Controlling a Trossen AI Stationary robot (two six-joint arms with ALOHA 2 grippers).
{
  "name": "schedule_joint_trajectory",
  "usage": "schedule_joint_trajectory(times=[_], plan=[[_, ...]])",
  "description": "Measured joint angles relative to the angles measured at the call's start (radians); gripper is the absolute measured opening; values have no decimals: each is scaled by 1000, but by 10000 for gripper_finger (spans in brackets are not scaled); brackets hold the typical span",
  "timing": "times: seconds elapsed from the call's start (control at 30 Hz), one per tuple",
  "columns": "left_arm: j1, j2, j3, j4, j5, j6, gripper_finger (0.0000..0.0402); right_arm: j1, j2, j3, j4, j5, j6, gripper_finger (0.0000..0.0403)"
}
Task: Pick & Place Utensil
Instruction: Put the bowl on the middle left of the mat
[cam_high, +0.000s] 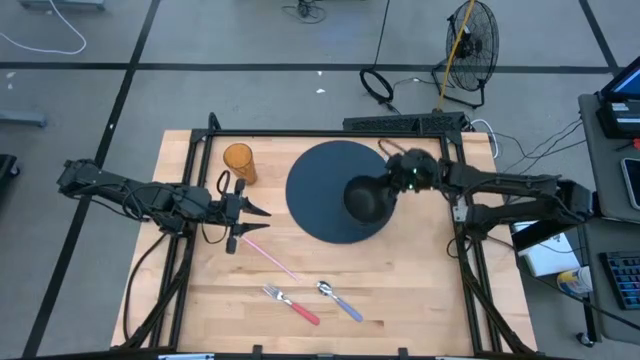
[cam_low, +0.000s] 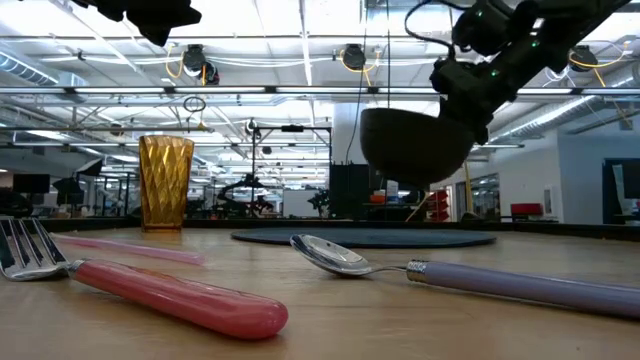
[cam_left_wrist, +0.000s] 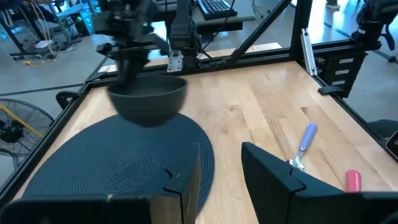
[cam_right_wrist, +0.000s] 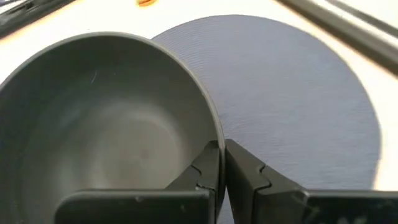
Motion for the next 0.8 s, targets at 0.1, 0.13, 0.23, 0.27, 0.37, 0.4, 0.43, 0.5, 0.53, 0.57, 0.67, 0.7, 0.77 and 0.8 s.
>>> schedule_joint_trajectory(times=[0.1,0.13,0.23,0.27,0.37,0.4,0.43,0.5,0.53,0.57,0.67,0.7,0.77,0.8], plan=[[0,0,0,1,0,1,122,-75,0,0,23,-11,-2,6],[0,0,0,3,0,1,122,-98,0,0,35,-27,-2,6],[0,0,0,9,0,4,122,-148,13,0,87,-54,7,6],[0,0,0,12,0,7,122,-157,22,1,104,-52,9,6],[0,0,0,21,0,9,122,-177,55,1,150,-59,12,6],[0,0,0,22,-1,12,122,-182,69,1,168,-71,14,6],[0,0,0,22,-2,14,122,-186,85,1,183,-79,20,6],[0,0,0,23,-7,21,122,-187,120,2,220,-80,35,6],[0,0,0,23,-10,21,122,-187,140,11,222,-79,36,6],[0,0,0,25,-15,21,122,-187,161,25,224,-79,35,6],[1,0,0,26,-25,22,122,-168,230,81,222,-89,39,6],[1,0,0,26,-25,22,122,-160,255,104,216,-102,36,6],[1,0,0,26,-25,20,122,-144,295,154,151,-102,19,6],[1,0,0,25,-25,17,122,-141,312,180,103,-96,12,6]])
